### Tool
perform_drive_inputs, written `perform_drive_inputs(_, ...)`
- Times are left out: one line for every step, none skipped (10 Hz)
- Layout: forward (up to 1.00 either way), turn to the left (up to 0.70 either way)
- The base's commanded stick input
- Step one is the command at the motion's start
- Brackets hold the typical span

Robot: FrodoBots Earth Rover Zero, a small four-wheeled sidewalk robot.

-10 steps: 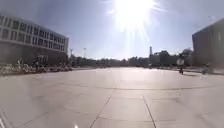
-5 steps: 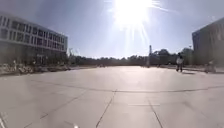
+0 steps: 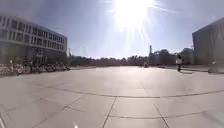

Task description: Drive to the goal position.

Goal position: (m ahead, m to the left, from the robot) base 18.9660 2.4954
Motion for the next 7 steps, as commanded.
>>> perform_drive_inputs(0.70,0.00)
perform_drive_inputs(0.70,0.00)
perform_drive_inputs(0.70,0.00)
perform_drive_inputs(0.70,0.00)
perform_drive_inputs(0.70,0.00)
perform_drive_inputs(0.70,0.00)
perform_drive_inputs(0.70,0.00)
